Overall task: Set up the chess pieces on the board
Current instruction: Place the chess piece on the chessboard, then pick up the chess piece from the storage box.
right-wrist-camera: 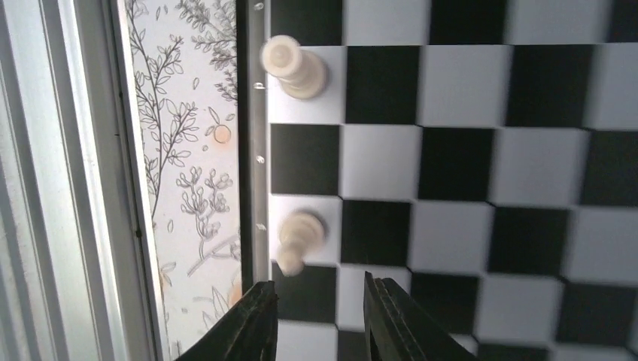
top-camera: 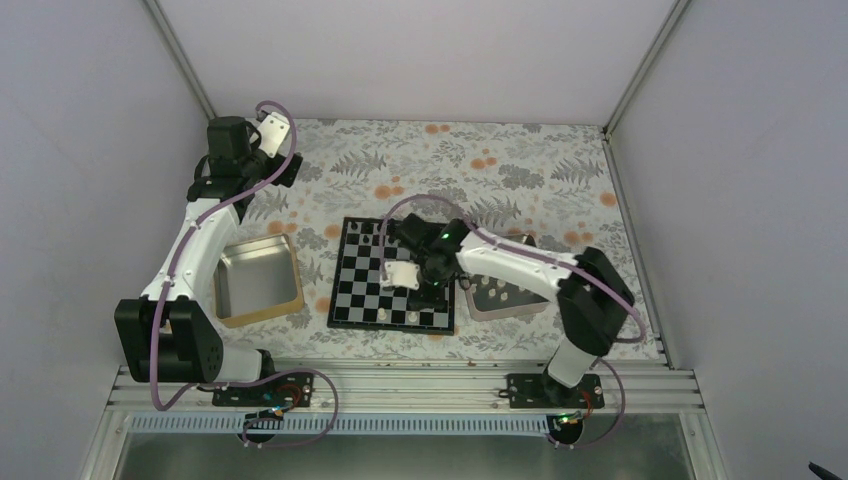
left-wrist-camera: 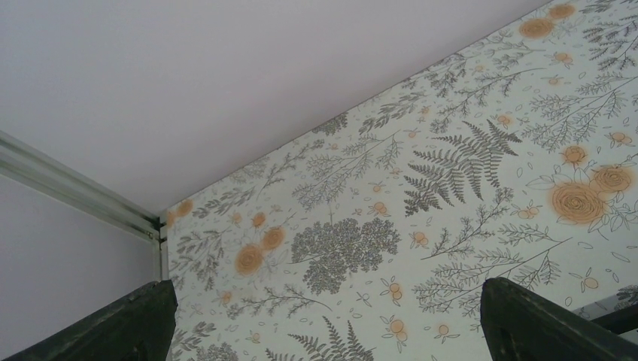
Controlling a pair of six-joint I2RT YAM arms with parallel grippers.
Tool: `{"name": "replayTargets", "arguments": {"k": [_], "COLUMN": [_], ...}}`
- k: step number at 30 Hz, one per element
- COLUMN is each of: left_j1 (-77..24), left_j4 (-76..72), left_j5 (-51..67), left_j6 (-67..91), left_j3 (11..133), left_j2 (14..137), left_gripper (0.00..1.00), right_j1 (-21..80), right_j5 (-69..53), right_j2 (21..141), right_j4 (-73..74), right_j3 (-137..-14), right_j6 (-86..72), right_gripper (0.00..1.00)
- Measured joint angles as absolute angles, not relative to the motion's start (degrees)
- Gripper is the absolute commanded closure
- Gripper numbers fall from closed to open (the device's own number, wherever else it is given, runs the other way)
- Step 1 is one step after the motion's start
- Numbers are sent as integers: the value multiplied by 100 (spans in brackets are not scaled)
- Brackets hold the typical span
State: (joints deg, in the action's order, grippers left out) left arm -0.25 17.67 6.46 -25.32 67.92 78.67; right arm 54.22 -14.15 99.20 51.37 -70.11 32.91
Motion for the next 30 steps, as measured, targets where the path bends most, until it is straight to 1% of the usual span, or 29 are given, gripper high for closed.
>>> {"name": "replayTargets", "arguments": {"k": [4,6,9,14,16,19,30], "left_j1": [-25,-25,-25,-30,-30,-30,-30], "left_j4": [1767,1765,1761,1739,1723,1712,1640], "left_j5": [639,622,598,548,513,484,454], "left_j6": [-2532,-2532,-2532,-2532,-2532,-2534,-2534], "left_j3": [6790,6790,6790,6790,6790,6785,6759], "left_j2": [7859,7856,7856,7856,7856,7856,7856], "left_gripper": [0,0,0,0,0,0,0], "right_j1": [4925,4154,2993,1396,993,777,829], "right_j5": [-1380,-1302,-1092,-825,-803,-810,-1017], "right_j2": [9266,8790,8431,8412,8468,8488,8908], "right_j4": [5341,5356,5332,5177,5175,5120,4797], "right_j3": [-7137,-7212,-7203,-6755,-6591,-6377,-5918], "right_j6": [3321,3385,3555,3929,4064,4230,4456], "right_gripper": [67,68,68,69,68,67,67]}}
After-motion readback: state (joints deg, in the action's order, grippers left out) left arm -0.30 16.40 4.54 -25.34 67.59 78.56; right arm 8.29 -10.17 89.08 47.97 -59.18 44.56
